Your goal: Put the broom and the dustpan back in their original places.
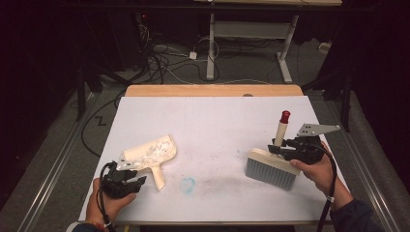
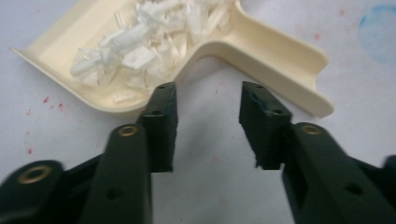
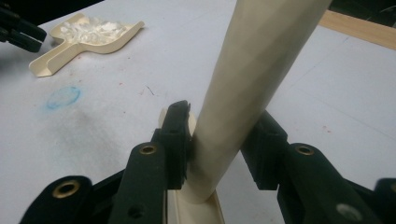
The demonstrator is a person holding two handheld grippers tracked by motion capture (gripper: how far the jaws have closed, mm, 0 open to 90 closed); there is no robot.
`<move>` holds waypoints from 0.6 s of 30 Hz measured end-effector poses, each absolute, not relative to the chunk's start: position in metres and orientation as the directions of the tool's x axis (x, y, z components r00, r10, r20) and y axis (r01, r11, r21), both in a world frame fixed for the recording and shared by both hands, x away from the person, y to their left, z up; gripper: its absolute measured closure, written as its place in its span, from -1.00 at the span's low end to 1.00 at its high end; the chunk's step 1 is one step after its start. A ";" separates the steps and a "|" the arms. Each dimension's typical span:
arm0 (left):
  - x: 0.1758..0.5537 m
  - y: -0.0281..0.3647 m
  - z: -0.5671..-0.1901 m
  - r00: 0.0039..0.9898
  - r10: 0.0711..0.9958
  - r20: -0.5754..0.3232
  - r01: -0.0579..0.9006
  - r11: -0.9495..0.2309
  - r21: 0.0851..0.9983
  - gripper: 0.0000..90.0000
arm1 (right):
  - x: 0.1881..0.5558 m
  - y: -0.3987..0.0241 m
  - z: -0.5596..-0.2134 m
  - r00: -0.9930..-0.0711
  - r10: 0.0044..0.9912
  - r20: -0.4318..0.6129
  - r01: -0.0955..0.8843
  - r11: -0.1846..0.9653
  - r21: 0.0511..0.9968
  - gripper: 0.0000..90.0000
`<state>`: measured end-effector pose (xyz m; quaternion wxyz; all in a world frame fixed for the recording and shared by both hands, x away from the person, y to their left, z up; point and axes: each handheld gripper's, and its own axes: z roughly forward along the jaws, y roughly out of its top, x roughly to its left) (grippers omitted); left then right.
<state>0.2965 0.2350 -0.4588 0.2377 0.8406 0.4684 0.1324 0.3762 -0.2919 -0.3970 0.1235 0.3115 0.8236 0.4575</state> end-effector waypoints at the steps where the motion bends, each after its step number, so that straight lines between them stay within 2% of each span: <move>1: 0.301 0.234 -0.463 0.524 0.851 0.003 0.732 -0.453 0.510 0.55 | 0.376 -0.292 -0.397 -0.775 0.627 0.080 0.400 0.389 0.830 0.44; 3: 0.309 0.236 -0.465 0.527 0.850 -0.015 0.732 -0.444 0.517 0.55 | 0.377 -0.292 -0.397 -0.774 0.628 0.079 0.401 0.391 0.829 0.44; 5: 0.316 0.236 -0.466 0.509 0.861 0.002 0.732 -0.433 0.526 0.56 | 0.378 -0.292 -0.397 -0.773 0.630 0.076 0.400 0.390 0.830 0.44; 18: 0.341 0.229 -0.466 0.550 0.834 0.042 0.688 -0.481 0.544 0.53 | 0.396 -0.292 -0.401 -0.745 0.660 0.098 0.440 0.375 0.816 0.40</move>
